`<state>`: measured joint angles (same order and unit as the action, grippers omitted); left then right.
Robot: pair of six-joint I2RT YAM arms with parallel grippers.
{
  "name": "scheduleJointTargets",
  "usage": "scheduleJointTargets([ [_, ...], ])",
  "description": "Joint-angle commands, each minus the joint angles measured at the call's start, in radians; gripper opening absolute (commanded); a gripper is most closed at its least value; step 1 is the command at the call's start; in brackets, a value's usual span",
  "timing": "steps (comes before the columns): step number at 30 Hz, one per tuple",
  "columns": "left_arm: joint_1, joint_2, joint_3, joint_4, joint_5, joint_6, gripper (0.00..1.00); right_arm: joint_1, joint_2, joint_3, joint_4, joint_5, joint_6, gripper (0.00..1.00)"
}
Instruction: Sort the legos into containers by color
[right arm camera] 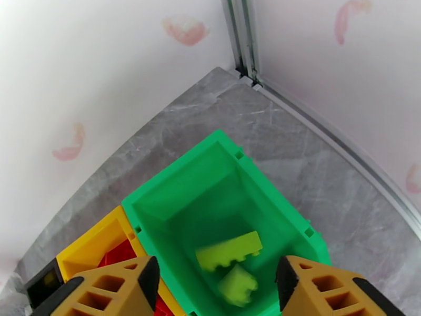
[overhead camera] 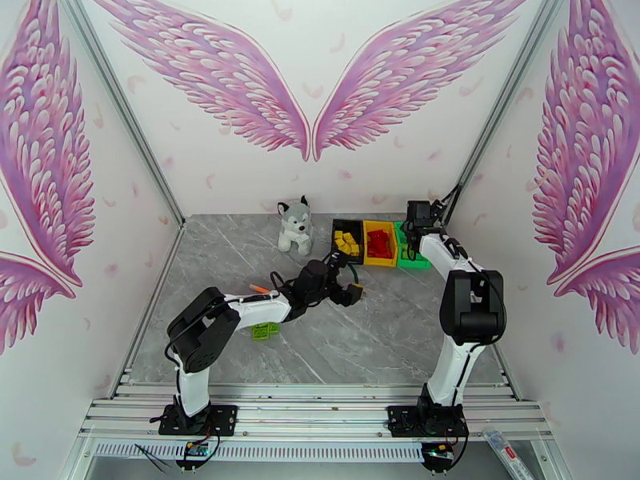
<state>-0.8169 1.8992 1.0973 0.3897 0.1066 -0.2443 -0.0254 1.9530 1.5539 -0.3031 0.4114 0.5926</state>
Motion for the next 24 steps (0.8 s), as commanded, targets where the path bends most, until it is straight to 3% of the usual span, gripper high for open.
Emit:
scheduleJointTargets([
  [1, 0.025, -0.091, -0.061, 0.055, -0.056, -0.039, 0.99, 0.012, -0.056, -0.068, 0.044, -0.037, -0.026, 0.71],
  [6, 0.057, -0.161, -0.142, 0.064, -0.138, -0.065, 0.99, 0.096, -0.213, -0.280, 0.235, -0.095, -0.083, 0.85],
  [15, 0.128, -0.279, -0.294, 0.029, -0.310, -0.167, 0.99, 0.319, -0.301, -0.418, 0.296, -0.287, -0.152, 0.80],
  [19, 0.180, -0.345, -0.379, 0.016, -0.350, -0.223, 0.98, 0.422, -0.300, -0.457, 0.275, -0.310, -0.165, 0.76],
  [24, 0.236, -0.441, -0.474, -0.011, -0.397, -0.269, 0.98, 0.555, -0.319, -0.541, 0.282, -0.315, -0.155, 0.81],
])
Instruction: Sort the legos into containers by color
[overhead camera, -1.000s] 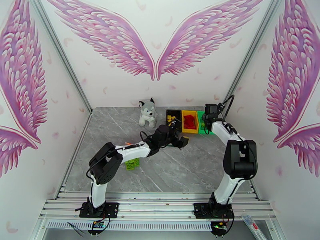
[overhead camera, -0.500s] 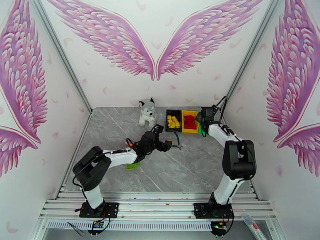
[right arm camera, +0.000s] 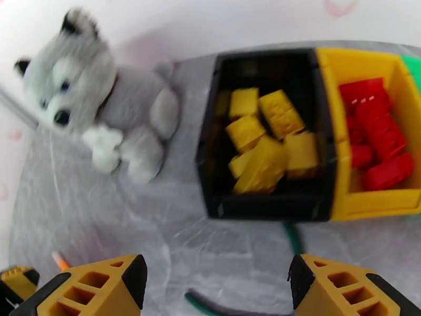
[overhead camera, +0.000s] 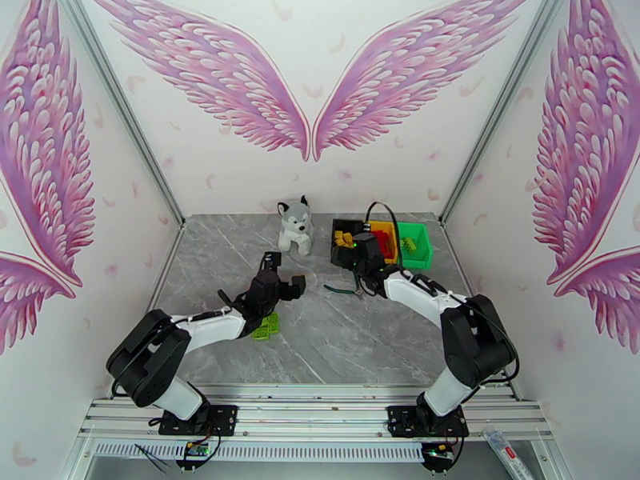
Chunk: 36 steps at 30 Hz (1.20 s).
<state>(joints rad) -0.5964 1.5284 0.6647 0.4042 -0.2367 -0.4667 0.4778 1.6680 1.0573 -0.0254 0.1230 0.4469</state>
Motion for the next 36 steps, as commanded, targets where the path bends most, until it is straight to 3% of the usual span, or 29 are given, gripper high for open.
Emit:
scheduleJointTargets([
  [1, 0.023, -0.085, -0.050, -0.031, -0.063, -0.055, 0.98, 0.077, -0.035, -0.056, 0.006, -0.032, -0.011, 0.82],
  [10, 0.139, -0.170, -0.168, -0.040, -0.061, -0.146, 0.98, 0.334, 0.026, -0.091, 0.007, -0.106, 0.022, 0.89],
  [22, 0.221, -0.217, -0.270, 0.011, 0.007, -0.219, 0.99, 0.574, 0.120, -0.152, 0.035, -0.020, -0.047, 0.94],
  [28, 0.240, -0.205, -0.291, 0.048, 0.039, -0.242, 0.99, 0.644, 0.204, -0.125, 0.035, 0.027, -0.055, 0.95],
  [36, 0.254, -0.189, -0.301, 0.079, 0.053, -0.253, 0.99, 0.654, 0.318, -0.003, 0.003, 0.040, -0.063, 0.93],
])
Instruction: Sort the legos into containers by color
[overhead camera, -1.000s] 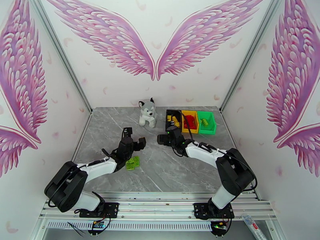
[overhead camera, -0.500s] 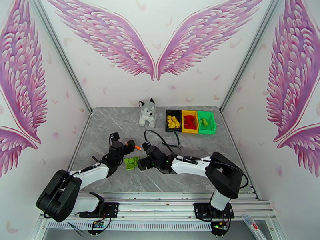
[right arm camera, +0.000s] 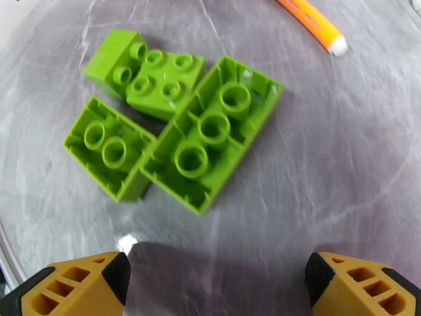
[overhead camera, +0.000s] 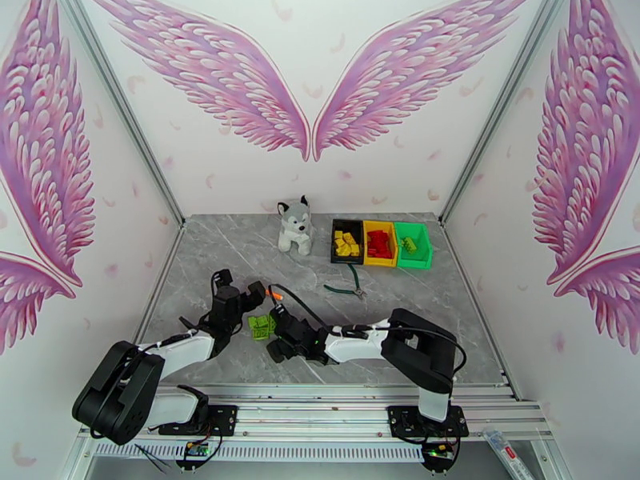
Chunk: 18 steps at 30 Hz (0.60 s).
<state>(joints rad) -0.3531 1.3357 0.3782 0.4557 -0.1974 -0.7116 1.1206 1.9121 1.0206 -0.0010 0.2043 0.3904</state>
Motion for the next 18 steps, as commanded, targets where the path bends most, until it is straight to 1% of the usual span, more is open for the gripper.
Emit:
scheduleJointTargets([
  [1, 0.017, 0.003, -0.015, 0.029, 0.014, -0.009, 0.99, 0.011, 0.090, 0.052, -0.028, -0.038, -0.008, 0.91],
  [6, 0.063, 0.005, -0.025, 0.033, 0.037, -0.012, 0.99, 0.012, 0.157, 0.142, -0.073, 0.017, 0.001, 0.85],
  [13, 0.112, 0.020, -0.036, 0.057, 0.076, -0.012, 0.99, 0.010, 0.249, 0.281, -0.174, 0.131, 0.029, 0.70],
  [18, 0.124, 0.043, -0.031, 0.075, 0.101, -0.011, 0.99, 0.007, 0.265, 0.310, -0.206, 0.159, 0.045, 0.60],
])
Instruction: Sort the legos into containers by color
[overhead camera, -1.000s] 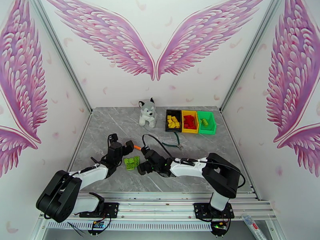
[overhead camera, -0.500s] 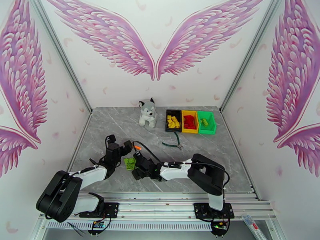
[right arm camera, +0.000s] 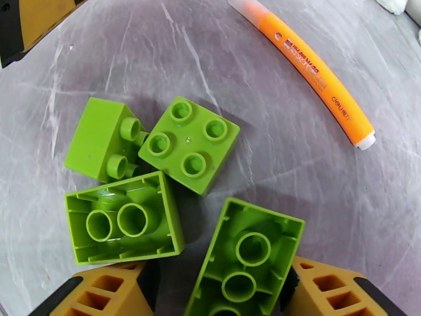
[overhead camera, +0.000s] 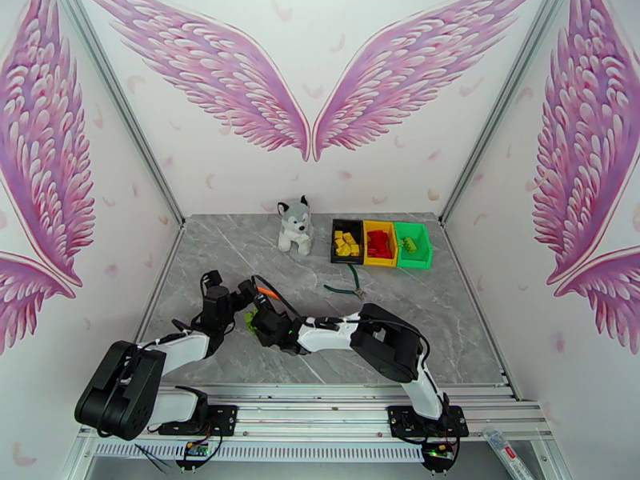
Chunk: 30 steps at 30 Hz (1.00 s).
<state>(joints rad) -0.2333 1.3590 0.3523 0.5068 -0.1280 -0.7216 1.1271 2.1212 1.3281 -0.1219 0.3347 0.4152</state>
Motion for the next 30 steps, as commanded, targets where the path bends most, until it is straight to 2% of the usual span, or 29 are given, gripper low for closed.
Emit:
scheduleJointTargets([
  [1, 0.005, 0.026, -0.003, 0.026, 0.034, 0.001, 0.99, 0.000, 0.051, 0.000, -0.087, 0.033, 0.024, 0.58],
  [5, 0.003, 0.054, 0.006, 0.045, 0.053, 0.000, 0.99, -0.001, 0.025, -0.038, -0.082, 0.034, 0.040, 0.52],
  [13, -0.034, 0.093, 0.020, 0.073, 0.063, 0.005, 0.99, -0.030, -0.063, -0.146, -0.015, 0.009, 0.069, 0.27],
  [21, -0.142, 0.113, 0.080, 0.078, 0.078, 0.054, 0.99, -0.130, -0.217, -0.302, 0.080, -0.067, 0.091, 0.20],
  [25, -0.223, 0.139, 0.138, 0.069, 0.090, 0.099, 0.99, -0.216, -0.305, -0.385, 0.119, -0.108, 0.109, 0.16],
  [30, -0.327, 0.201, 0.226, 0.065, 0.115, 0.155, 0.99, -0.344, -0.438, -0.474, 0.112, -0.084, 0.126, 0.16],
])
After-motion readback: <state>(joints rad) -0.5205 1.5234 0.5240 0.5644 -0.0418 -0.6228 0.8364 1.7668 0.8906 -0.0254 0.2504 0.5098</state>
